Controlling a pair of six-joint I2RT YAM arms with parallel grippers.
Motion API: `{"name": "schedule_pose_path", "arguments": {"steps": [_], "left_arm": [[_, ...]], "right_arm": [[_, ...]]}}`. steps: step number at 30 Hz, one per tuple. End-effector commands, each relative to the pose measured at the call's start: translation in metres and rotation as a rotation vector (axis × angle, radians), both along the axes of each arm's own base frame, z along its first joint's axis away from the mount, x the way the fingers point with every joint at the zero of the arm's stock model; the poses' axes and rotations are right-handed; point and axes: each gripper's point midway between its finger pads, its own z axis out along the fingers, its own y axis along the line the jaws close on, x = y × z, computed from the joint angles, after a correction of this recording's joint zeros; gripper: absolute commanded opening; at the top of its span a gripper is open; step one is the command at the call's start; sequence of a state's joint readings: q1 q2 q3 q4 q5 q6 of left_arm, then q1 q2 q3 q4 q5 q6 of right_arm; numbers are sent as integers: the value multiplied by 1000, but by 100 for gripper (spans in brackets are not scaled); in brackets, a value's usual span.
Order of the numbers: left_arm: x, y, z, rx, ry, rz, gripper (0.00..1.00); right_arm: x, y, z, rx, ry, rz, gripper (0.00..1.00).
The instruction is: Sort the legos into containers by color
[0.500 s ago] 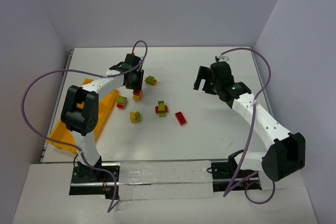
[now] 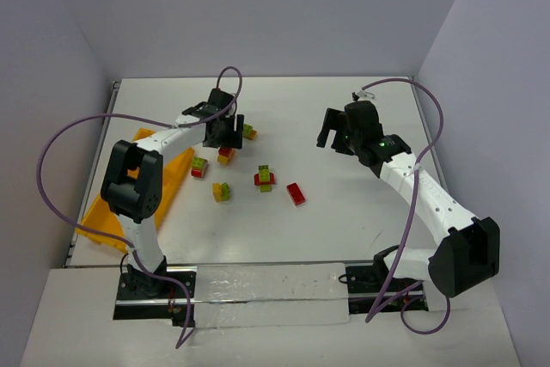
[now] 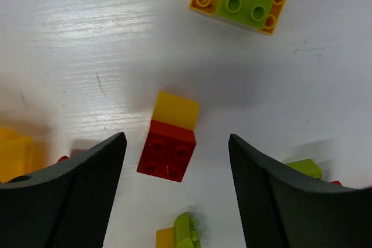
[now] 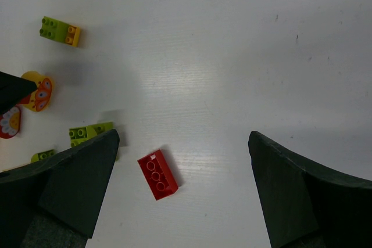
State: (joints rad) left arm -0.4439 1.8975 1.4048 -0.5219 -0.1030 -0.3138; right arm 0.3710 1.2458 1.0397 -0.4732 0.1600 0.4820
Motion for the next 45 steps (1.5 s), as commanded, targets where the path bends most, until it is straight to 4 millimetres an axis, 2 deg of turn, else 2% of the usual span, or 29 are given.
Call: {"name": "schedule_pose_path", "arguments": {"steps": [1, 4, 6, 8, 10, 16, 20, 24, 29, 30, 32, 33, 34, 36, 37, 40, 42, 44, 45], "left_arm": [[1, -8, -1, -1, -13, 17, 79], [1, -6, 1, 7, -20, 23, 74], [1, -4, 0, 18, -21, 27, 65], [0, -2, -2, 37, -13, 25, 59], [1, 1, -3, 55, -10, 27, 59], [-8, 11, -11, 106, 15, 26, 68], [-10, 10, -12, 101, 8, 20, 60], [-10, 10, -10, 97, 4, 21, 43], [-8, 4, 3, 76, 4, 16, 0], [-8, 1, 9, 61, 8, 10, 0], [-7, -12, 34, -13, 4, -17, 0], [-5, -21, 51, -69, -12, -41, 0], [-11, -35, 69, -160, -7, -92, 0], [-20, -56, 100, -335, 4, -185, 0], [-23, -64, 115, -412, -6, -229, 0], [-33, -74, 149, -616, -6, -328, 0], [-43, -85, 177, -799, -6, -434, 0], [-51, -88, 184, -861, 2, -472, 0], [-58, -92, 196, -936, 6, -529, 0]], "right_arm": [[-1, 1, 10, 7, -31, 0, 100], [-1, 1, 10, 7, -31, 3, 100], [-2, 1, 10, 6, -30, 1, 100], [-2, 1, 10, 7, -29, 0, 100], [-2, 1, 11, 10, -31, -2, 100], [-2, 0, 11, 9, -30, -5, 100], [-2, 0, 12, 7, -29, -5, 100], [-1, 1, 13, 12, -31, -1, 100], [0, 4, 13, 17, -25, 6, 100], [0, 5, 14, 19, -25, 10, 100], [-1, 8, 16, 28, -27, 27, 100], [-1, 10, 19, 36, -33, 42, 100], [-2, 15, 22, 48, -40, 70, 100], [-5, 30, 33, 91, -76, 158, 100], [-11, 44, 39, 132, -90, 250, 100], [-29, 77, 68, 247, -187, 481, 100], [-50, 100, 84, 347, -203, 649, 100], [-54, 109, 93, 386, -221, 701, 100], [-61, 116, 96, 427, -212, 761, 100]]}}
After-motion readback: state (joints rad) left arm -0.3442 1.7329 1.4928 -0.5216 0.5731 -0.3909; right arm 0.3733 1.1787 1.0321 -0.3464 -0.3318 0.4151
